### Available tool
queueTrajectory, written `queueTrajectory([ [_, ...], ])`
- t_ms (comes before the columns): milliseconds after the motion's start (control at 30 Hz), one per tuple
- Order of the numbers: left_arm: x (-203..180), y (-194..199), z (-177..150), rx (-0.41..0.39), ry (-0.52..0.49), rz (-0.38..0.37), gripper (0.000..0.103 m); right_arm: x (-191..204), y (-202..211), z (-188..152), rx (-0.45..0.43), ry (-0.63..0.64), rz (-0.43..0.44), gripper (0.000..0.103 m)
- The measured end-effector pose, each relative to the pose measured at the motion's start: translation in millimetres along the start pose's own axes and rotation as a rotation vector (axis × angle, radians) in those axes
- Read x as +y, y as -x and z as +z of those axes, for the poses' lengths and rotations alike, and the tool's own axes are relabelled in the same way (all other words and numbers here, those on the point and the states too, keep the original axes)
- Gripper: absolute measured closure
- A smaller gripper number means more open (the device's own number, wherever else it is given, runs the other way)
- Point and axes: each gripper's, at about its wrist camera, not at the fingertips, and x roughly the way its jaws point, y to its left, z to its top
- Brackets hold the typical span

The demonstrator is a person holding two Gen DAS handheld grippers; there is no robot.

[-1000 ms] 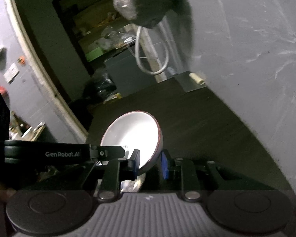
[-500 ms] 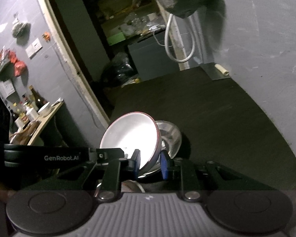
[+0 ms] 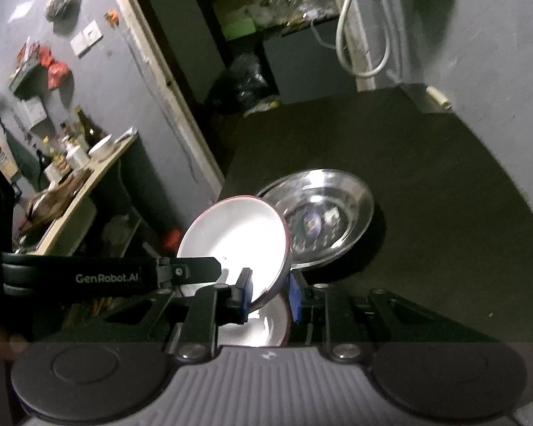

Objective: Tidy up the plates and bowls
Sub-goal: 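Lift the second white bowl and carry it toward the saucepan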

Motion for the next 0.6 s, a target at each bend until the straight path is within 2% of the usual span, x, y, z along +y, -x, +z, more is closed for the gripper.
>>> queueTrajectory([
  [333,7.8,-6.3,-13.6,0.065,0.008,0.053,0.089,5.4,-17.4,-12.1,0.122,0.006,0.017,0.079],
  [600,4.4,-10.2,-18.9,0.105,-0.041,0.109,0.089,6.2,-27.9,-14.3,0.177,-0.001,0.019,0.079],
])
